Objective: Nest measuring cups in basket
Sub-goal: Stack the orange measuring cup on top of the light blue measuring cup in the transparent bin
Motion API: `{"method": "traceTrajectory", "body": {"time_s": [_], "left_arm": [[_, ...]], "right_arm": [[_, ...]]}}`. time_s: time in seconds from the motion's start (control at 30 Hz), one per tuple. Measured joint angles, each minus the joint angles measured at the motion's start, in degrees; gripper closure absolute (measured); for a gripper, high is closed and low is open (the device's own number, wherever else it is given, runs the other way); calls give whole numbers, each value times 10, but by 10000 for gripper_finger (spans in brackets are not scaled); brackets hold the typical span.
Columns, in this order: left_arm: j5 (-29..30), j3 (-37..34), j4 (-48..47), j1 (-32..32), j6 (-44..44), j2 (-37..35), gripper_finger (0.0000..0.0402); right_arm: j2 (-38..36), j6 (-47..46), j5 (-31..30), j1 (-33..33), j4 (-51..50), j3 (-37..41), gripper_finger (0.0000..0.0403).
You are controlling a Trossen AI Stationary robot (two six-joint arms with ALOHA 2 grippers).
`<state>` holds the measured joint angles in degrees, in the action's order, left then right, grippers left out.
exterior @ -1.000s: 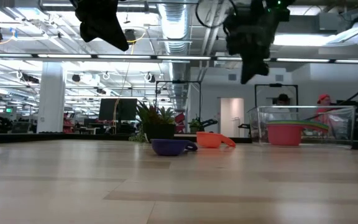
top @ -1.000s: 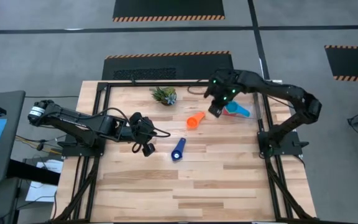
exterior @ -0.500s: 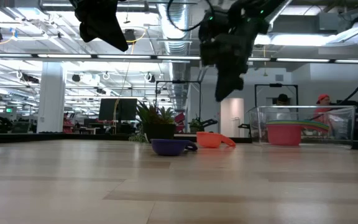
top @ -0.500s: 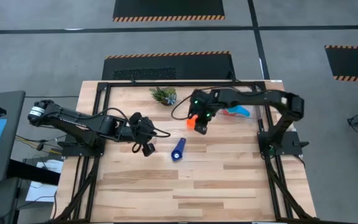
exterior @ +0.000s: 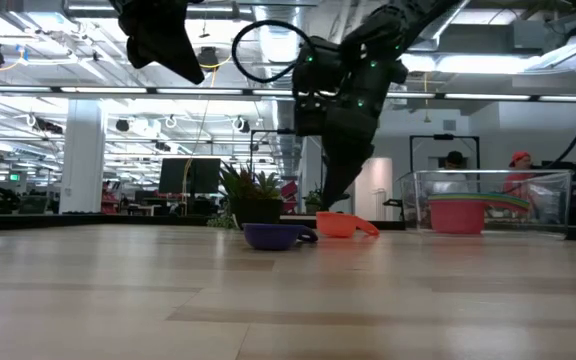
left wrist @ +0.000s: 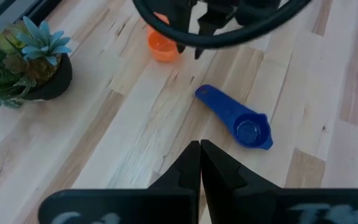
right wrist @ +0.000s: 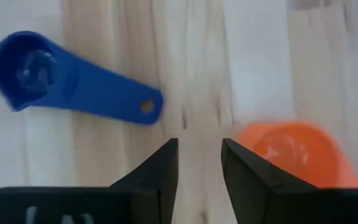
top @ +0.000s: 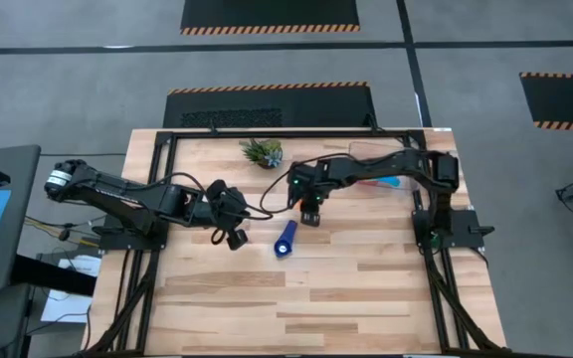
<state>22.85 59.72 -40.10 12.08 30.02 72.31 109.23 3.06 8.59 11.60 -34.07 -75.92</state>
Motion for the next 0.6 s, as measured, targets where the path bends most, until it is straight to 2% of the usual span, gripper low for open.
{"method": "traceTrajectory", "body": {"time_s": [0.3,0.43,0.6], "left_arm": [[0,0,-5,0,-2,0,401],[0,0,-5,0,-10,0,401],[0,0,-5,0,-11,0,401]], "right_arm": [[-8,5,-15,5,-31,-19,280],[-1,5,-17,10,-44,-18,277],[34,6,-61,14,-50,-18,264]]}}
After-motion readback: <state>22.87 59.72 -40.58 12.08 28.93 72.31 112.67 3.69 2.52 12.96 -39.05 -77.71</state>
